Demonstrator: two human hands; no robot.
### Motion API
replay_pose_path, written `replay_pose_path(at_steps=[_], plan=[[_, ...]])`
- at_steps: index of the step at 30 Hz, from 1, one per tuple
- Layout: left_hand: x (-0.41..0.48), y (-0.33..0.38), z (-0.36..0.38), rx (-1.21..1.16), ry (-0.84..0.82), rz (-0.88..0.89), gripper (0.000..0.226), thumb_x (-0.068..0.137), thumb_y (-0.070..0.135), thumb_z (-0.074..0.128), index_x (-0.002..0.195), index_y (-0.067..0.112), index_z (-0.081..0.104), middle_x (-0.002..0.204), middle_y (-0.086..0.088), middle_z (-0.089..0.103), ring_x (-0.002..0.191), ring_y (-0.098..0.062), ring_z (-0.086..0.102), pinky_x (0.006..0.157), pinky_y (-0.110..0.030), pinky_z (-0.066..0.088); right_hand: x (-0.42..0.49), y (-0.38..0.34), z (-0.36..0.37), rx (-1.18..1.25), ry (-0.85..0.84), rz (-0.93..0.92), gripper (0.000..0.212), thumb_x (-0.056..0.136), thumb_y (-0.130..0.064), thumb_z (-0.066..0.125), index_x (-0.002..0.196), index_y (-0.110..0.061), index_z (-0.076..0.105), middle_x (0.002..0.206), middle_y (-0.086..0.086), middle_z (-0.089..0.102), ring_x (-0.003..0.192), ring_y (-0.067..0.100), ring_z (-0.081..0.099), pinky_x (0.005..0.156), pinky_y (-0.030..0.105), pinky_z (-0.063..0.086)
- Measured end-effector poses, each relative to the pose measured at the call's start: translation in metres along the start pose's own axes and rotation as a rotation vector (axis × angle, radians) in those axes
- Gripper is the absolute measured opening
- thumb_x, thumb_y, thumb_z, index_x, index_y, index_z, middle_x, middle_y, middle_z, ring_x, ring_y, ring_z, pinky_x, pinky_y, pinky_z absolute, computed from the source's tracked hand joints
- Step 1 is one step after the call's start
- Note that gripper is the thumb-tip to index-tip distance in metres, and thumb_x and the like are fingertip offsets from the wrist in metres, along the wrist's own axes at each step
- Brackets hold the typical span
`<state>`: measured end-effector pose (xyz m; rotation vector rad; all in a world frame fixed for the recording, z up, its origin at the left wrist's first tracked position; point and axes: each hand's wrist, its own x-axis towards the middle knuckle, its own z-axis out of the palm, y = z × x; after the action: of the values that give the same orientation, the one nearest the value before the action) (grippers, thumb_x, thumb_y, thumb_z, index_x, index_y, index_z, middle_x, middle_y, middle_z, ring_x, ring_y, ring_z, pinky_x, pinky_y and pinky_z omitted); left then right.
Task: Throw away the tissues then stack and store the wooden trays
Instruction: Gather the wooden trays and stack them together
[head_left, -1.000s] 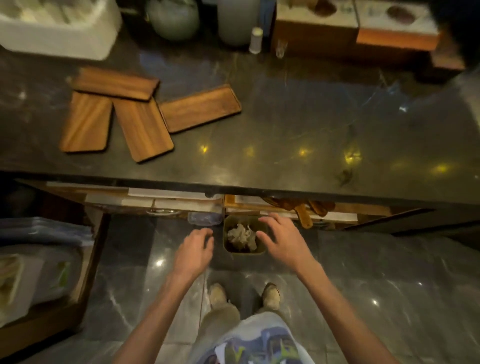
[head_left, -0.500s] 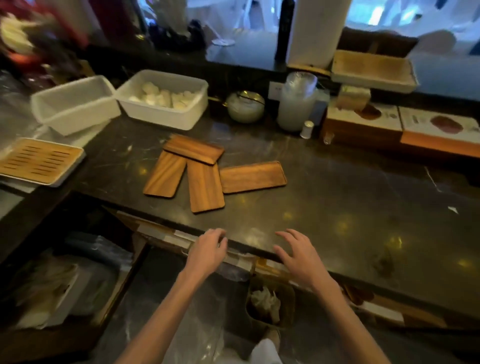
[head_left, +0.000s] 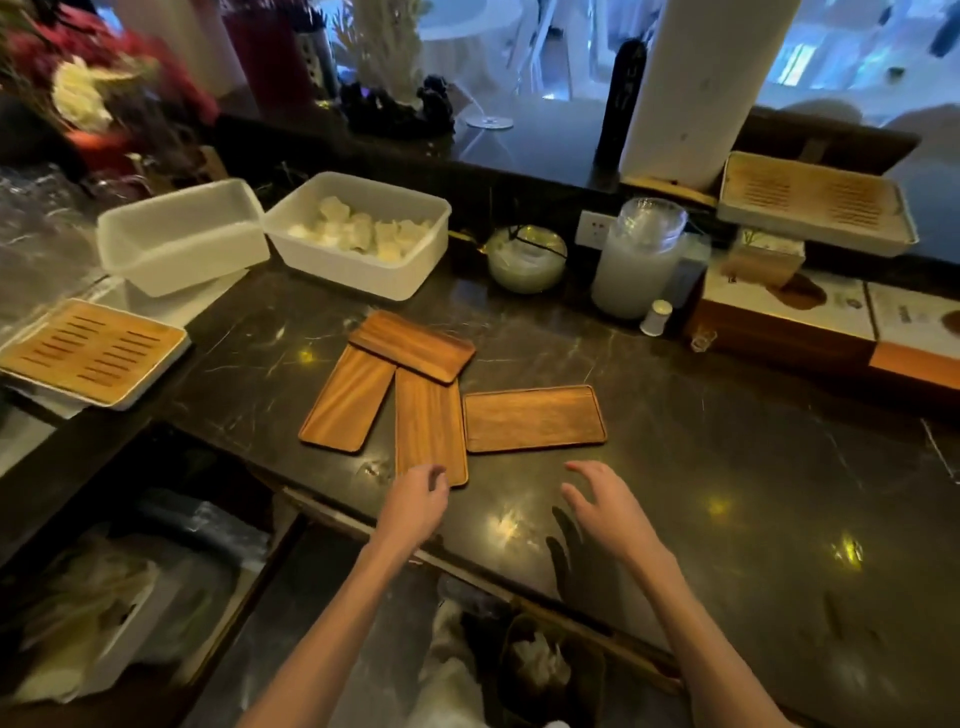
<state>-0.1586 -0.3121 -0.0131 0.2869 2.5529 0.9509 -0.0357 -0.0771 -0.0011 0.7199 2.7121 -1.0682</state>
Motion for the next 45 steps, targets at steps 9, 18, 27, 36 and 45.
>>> replay_pose_path(at_steps=[9, 18, 27, 36, 45], plan=[[0.102, 0.036, 0.031, 0.232, -0.206, 0.246, 0.041, 0.096, 0.023, 0.048, 0.137, 0.020, 0.048, 0.142, -0.006, 0.049, 0.127, -0.019, 0.049, 0.107, -0.037, 0.043, 0.115, -0.010, 0.006, -0.252, -0.082, 0.138, 0.061, 0.097, -0.044, 0.047, 0.152, -0.023, 0.030, 0.164, 0.010, 0.012, 0.151, 0.032, 0.004, 0.121, 0.045, 0.010], [0.149, 0.022, 0.061, 0.428, -0.283, 0.157, 0.074, 0.093, 0.032, 0.045, 0.156, 0.015, 0.009, 0.164, -0.013, -0.003, 0.151, -0.031, -0.010, 0.120, -0.048, -0.009, 0.149, 0.022, 0.006, 0.163, 0.152, 0.522, 0.057, 0.094, -0.023, 0.058, 0.147, -0.011, 0.038, 0.141, 0.019, 0.051, 0.131, 0.036, 0.045, 0.114, 0.042, 0.031], [0.121, 0.047, 0.108, 0.452, -0.343, 0.140, 0.084, 0.093, 0.037, 0.051, 0.156, 0.015, 0.000, 0.163, -0.016, -0.012, 0.151, -0.031, -0.012, 0.120, -0.044, -0.008, 0.108, 0.098, -0.018, 0.631, 0.291, 0.658, 0.024, 0.088, 0.000, 0.063, 0.112, 0.001, 0.065, 0.111, 0.021, 0.070, 0.107, 0.033, 0.065, 0.098, 0.043, 0.049], [0.013, 0.140, 0.238, 0.520, -0.357, 0.426, 0.080, 0.095, 0.039, 0.053, 0.156, 0.020, 0.006, 0.164, -0.013, -0.007, 0.152, -0.030, -0.003, 0.122, -0.041, 0.003, -0.031, 0.245, -0.087, 0.363, 0.441, 0.630, 0.028, 0.091, -0.007, 0.063, 0.118, -0.004, 0.067, 0.112, 0.013, 0.071, 0.105, 0.025, 0.066, 0.086, 0.028, 0.047], [-0.050, 0.193, 0.320, 0.748, -0.364, 0.567, 0.076, 0.097, 0.038, 0.046, 0.156, 0.015, 0.005, 0.165, -0.012, 0.000, 0.151, -0.032, -0.007, 0.121, -0.045, -0.005, -0.114, 0.324, -0.112, -0.097, 0.411, 0.369, 0.048, 0.093, -0.014, 0.058, 0.141, -0.015, 0.051, 0.137, 0.008, 0.053, 0.129, 0.026, 0.048, 0.104, 0.034, 0.044]])
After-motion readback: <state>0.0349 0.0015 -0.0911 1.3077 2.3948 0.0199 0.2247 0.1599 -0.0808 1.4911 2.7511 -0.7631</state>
